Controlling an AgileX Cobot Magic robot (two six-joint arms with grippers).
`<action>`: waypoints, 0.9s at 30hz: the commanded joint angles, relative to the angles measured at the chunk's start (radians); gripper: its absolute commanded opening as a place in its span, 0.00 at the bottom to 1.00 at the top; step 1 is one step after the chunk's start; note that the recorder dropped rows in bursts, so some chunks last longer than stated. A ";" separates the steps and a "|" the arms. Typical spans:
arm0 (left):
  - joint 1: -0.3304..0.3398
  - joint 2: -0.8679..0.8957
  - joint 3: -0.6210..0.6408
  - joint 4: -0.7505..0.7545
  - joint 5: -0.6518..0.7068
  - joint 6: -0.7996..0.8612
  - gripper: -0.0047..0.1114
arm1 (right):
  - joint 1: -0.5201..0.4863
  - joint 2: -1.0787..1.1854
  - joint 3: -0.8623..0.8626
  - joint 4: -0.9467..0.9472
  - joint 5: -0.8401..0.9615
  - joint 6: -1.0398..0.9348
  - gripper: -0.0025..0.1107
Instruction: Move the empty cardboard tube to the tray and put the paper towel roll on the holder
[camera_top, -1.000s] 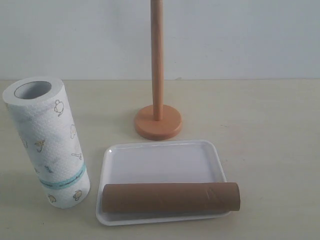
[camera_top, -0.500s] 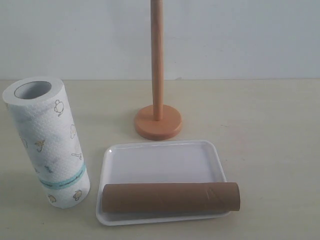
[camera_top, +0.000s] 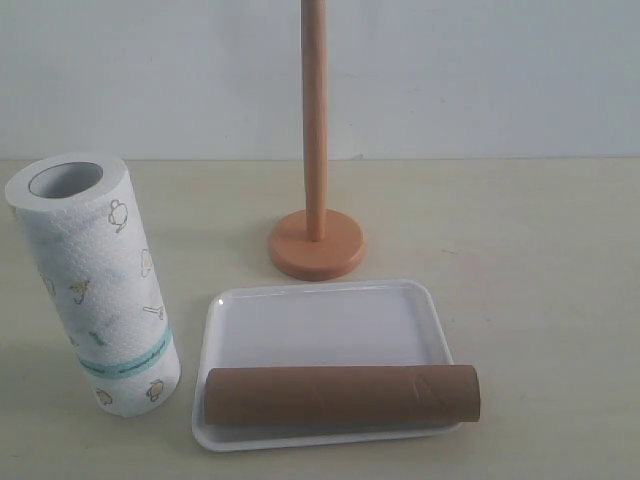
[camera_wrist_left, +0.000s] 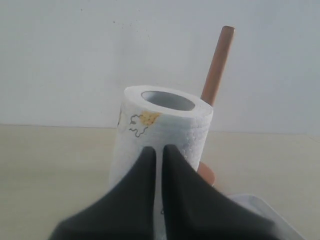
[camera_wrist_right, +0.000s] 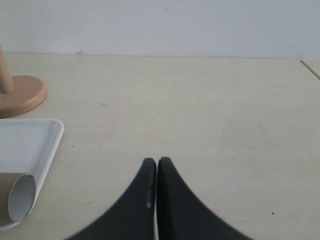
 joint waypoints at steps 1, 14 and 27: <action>0.002 0.005 0.004 0.036 -0.008 -0.013 0.13 | -0.003 -0.005 0.000 -0.001 -0.005 -0.001 0.02; 0.002 0.025 0.004 0.118 -0.026 0.059 0.99 | -0.003 -0.005 0.000 -0.001 -0.005 -0.001 0.02; 0.002 0.405 0.004 -0.116 -0.210 0.447 0.99 | -0.003 -0.005 0.000 -0.001 -0.007 -0.001 0.02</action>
